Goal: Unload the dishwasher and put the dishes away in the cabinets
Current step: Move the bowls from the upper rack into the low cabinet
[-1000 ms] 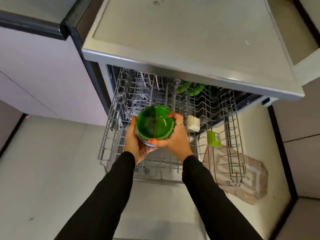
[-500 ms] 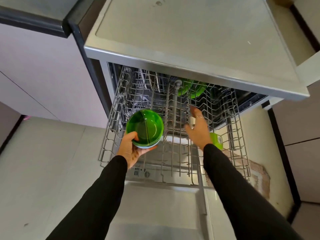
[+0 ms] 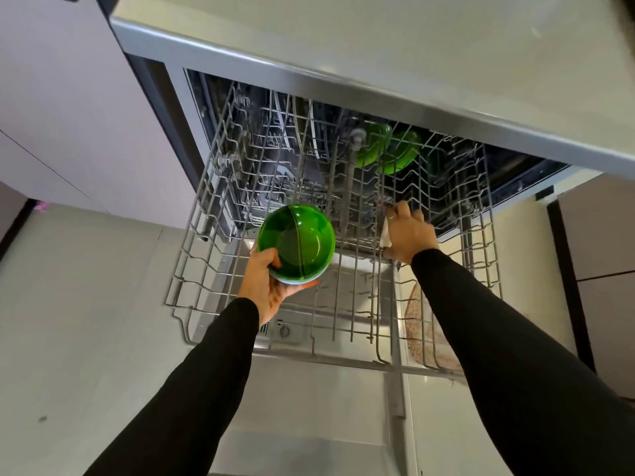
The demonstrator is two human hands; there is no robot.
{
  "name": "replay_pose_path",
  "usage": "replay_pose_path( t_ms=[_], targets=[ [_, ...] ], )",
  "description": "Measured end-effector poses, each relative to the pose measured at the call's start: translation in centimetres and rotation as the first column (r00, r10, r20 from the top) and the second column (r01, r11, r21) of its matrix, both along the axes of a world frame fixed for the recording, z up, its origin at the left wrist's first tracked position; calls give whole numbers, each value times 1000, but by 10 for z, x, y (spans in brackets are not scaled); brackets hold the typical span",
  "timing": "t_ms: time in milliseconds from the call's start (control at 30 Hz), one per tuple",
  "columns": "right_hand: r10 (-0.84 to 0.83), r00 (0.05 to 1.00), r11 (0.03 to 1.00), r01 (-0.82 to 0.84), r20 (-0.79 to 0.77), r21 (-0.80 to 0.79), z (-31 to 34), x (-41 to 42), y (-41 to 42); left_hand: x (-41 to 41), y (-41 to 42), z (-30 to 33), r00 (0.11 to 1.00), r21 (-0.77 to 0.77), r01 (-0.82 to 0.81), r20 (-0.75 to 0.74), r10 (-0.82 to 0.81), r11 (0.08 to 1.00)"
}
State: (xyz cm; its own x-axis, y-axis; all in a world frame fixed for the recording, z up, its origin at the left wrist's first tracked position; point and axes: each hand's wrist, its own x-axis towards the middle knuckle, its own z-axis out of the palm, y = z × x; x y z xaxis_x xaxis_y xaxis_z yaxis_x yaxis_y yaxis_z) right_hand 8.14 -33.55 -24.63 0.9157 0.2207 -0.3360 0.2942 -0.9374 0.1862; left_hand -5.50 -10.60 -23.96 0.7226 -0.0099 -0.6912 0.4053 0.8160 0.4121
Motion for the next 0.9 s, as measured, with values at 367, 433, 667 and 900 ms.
replay_pose_path(
  t_ms=[367, 433, 667, 900],
  targets=[
    [-135, 976, 160, 192, -171, 968, 113, -92, 41, -15, -11, 32, 999, -14, -9, 46, 10, 1000],
    [25, 997, 383, 61, -77, 922, 122, -100, 60, -16, -11, 34, 998, -28, -16, 56, 18, 999],
    [171, 984, 857, -122, -54, 501, 114, -85, 82, -18, -3, 29, 997, -111, 7, 72, 1, 994],
    [127, 935, 920, 13, -330, 391, 98, -70, 93, -16, -5, 13, 996, -115, 37, 81, -28, 993]
  ],
)
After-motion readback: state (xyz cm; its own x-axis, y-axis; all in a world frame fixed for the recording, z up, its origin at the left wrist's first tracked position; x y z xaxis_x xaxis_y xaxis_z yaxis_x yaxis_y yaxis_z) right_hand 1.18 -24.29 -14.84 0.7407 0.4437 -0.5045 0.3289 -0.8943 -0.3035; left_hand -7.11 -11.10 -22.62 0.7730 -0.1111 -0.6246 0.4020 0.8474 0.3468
